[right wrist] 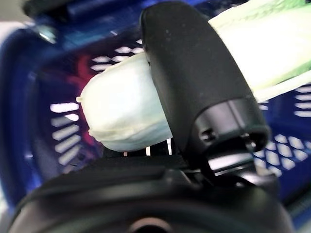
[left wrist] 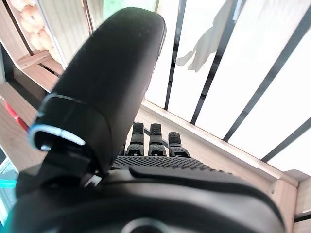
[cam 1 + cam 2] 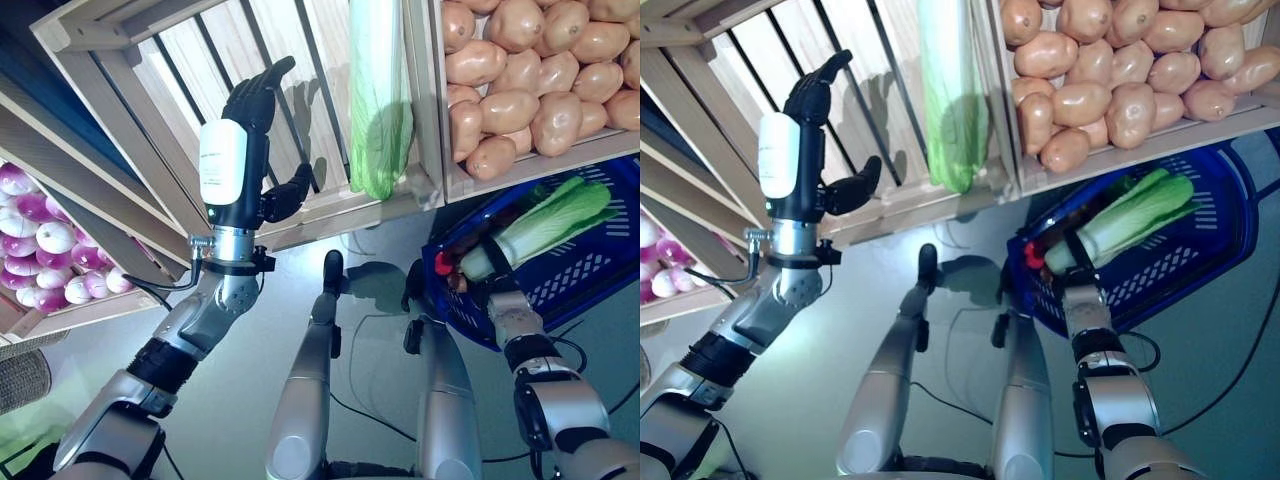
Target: Put vegetables into the basket
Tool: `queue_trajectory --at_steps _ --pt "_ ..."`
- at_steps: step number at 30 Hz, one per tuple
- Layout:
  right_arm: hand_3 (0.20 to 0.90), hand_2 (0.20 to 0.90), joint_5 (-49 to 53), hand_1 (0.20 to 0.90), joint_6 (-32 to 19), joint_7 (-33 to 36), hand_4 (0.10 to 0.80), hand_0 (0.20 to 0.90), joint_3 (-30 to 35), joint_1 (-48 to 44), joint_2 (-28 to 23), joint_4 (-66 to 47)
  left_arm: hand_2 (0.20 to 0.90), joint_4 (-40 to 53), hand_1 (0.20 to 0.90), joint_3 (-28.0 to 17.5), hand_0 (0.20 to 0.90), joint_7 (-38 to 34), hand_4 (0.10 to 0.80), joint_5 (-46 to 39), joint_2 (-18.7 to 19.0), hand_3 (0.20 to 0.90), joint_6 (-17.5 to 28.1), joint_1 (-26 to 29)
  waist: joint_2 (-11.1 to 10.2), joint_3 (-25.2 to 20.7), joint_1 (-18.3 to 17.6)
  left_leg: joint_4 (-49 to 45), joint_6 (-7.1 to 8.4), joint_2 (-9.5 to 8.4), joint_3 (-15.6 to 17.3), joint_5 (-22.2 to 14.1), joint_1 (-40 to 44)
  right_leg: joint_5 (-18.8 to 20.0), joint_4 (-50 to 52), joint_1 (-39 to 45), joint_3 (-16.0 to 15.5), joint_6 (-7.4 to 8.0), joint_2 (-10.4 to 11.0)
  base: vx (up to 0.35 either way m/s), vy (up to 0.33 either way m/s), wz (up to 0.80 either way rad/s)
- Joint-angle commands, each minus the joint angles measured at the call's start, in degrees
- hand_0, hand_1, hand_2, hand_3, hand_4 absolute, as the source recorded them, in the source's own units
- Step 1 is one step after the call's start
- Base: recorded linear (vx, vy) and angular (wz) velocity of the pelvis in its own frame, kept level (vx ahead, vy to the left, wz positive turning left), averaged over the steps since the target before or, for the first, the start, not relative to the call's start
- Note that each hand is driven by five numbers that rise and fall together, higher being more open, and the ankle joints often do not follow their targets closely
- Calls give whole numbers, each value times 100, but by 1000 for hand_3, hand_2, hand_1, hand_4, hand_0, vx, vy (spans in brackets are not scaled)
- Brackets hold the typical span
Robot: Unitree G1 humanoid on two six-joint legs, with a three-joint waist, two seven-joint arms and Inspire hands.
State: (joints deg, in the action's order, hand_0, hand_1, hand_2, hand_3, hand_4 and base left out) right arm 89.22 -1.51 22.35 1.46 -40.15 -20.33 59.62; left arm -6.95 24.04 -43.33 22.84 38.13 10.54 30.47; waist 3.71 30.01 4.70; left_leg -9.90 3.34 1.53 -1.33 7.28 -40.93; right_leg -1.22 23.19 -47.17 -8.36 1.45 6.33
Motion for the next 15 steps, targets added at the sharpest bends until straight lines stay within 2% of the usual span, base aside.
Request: queue_trajectory --at_steps 1,4,5,6,7,12,15 --pt "300 300 678 300 44 -33 400 300 52 260 -388 142 900 480 900 -231 900 -542 800 315 -33 900 169 418 202 -22 -60 -443 -104 -477 -60 -168 -367 458 -568 380 -21 216 -17 0 0 0" --pt "300 300 1035 300 39 63 400 300 171 253 -367 339 900 436 900 -171 900 -678 800 472 54 900 7 475 261 -22 -67 -445 -107 -487 -31 -233 -293 381 -529 425 -16 220 -25 2 10 0" --pt "509 509 1113 509 20 112 540 509 234 230 -362 385 900 413 900 -155 900 -612 800 555 135 900 1 547 282 -22 -76 -452 -102 -487 -21 -182 -327 437 -526 385 -17 211 -21 0 0 0" --pt "813 813 1124 813 -1 165 742 813 253 226 -357 379 900 433 900 -136 900 -528 800 555 194 900 -19 594 293 -22 -82 -473 -100 -487 -20 -186 -331 439 -509 378 -13 212 -17 -7 35 -1" --pt "900 900 1110 900 -43 265 800 900 276 231 -387 356 900 480 900 -132 900 -398 800 714 306 900 -100 633 311 -22 -90 -487 -94 -488 -14 -190 -326 436 -497 380 -10 211 -14 28 45 -1" --pt "900 900 956 900 -163 352 800 900 346 413 -545 117 900 770 900 -215 900 -158 800 1057 932 900 -455 695 372 -22 -140 -486 -94 -458 64 -188 -292 436 -470 378 25 196 -21 27 57 -1" --pt "900 900 694 900 -321 436 800 900 379 576 -582 -80 900 827 900 -284 900 158 800 1648 1292 900 -565 751 377 -22 -183 -538 -96 -455 105 -262 -232 374 -417 417 63 202 -20 18 43 -2"
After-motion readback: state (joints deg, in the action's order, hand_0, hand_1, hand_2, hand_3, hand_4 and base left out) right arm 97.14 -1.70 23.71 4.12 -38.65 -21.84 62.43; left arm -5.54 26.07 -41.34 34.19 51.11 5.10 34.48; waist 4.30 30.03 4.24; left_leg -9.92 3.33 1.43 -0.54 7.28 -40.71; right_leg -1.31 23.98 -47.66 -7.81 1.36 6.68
